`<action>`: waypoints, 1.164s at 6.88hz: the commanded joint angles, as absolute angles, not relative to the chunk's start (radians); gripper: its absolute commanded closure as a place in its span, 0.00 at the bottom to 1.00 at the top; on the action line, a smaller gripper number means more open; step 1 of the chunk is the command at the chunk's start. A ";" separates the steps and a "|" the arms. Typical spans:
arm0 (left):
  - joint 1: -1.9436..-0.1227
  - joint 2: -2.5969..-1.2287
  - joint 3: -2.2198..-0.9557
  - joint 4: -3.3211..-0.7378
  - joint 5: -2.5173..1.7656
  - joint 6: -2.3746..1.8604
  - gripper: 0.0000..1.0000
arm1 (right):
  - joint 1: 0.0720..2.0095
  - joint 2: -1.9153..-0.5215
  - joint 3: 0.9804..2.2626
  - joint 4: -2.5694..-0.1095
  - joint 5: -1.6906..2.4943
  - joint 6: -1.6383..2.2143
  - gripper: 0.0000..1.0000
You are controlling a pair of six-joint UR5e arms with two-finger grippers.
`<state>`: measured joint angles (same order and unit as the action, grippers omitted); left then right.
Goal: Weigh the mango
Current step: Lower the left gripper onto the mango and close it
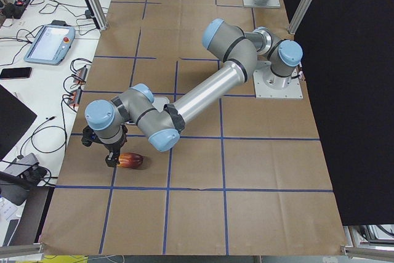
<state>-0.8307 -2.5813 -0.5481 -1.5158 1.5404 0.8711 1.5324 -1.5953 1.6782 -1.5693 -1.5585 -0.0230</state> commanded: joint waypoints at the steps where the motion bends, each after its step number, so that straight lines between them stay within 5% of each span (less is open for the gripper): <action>1: -0.836 -2.663 -0.525 -1.519 1.537 0.858 0.00 | 1.532 -1.595 1.678 -1.569 -1.559 -0.023 0.00; 6: -0.844 -2.740 -0.523 -1.508 1.539 0.842 0.05 | 1.532 -1.595 1.678 -1.569 -1.559 -0.023 0.00; 8: -0.844 -2.734 -0.520 -1.506 1.540 0.844 0.49 | 1.532 -1.595 1.678 -1.569 -1.559 -0.023 0.00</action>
<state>-0.8437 -2.7361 -0.5216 -1.5071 1.5401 0.8426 1.5324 -1.5954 1.6782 -1.5692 -1.5585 -0.0230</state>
